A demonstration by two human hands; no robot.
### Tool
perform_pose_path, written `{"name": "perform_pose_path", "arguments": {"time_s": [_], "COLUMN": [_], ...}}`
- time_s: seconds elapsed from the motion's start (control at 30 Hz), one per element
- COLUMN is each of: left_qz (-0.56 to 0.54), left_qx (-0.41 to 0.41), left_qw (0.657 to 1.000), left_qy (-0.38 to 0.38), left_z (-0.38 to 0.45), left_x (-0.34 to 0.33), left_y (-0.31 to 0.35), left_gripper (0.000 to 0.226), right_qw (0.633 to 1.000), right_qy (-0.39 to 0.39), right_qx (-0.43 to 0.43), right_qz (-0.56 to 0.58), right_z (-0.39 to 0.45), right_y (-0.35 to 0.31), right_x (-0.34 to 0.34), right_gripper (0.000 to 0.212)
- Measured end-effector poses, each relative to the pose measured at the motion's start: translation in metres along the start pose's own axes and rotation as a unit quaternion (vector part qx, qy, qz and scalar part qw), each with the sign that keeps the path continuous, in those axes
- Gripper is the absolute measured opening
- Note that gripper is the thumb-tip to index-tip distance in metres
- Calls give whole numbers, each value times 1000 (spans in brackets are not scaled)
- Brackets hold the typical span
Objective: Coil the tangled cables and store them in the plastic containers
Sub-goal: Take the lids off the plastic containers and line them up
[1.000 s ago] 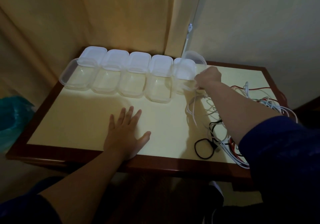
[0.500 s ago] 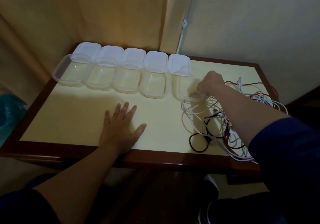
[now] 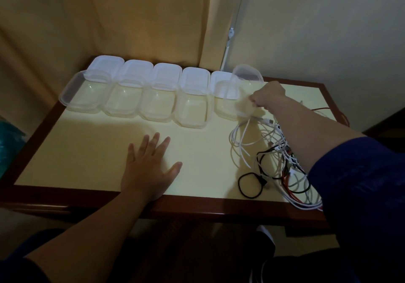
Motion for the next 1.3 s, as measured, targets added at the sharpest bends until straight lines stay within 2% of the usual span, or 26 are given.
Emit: {"name": "perform_pose_path", "arguments": {"time_s": [0.1,0.27,0.4,0.57,0.73,0.87,1.17,1.3], "left_qz": [0,2,0,2,9,6,-1,2], "left_qx": [2,1,0,2,2,3,0,0], "left_qw": [1000,1000,1000,1000,1000,1000,1000,1000], "left_qy": [-3,-3,-4,-4,-10,-13,-2,1], "left_z": [0,-1,0,0,1,0,0,0], "left_x": [-1,-1,0,0,0,1,0,0], "left_y": [-1,-2,-1,-2,-1,-1,-1,-1], "left_gripper": [85,84,84,84,83,84,85,84], "right_qw": [998,997,999,993,985,986,991,992], "right_qy": [16,51,31,-33,-63,-54,-59,-70], "right_qx": [-12,0,27,30,19,35,45,41], "right_qz": [53,63,-10,-114,-162,-152,-116,-101], "right_z": [8,-6,-4,-8,-13,-18,-32,-34], "right_y": [4,-3,-12,-9,2,3,-13,-15], "right_x": [-14,-23,-17,-19,-21,-19,-31,-33], "right_gripper": [39,38,32,25,35,26,25,40]}}
Point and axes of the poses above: each hand's wrist, its own z-axis towards the middle knuckle, its own x-axis out of the back of the hand, y = z × x, the point moved 3 cm from there along z, towards the middle knuckle, and after that the axes turned 7 degrees about z, right-handed, at the moved point
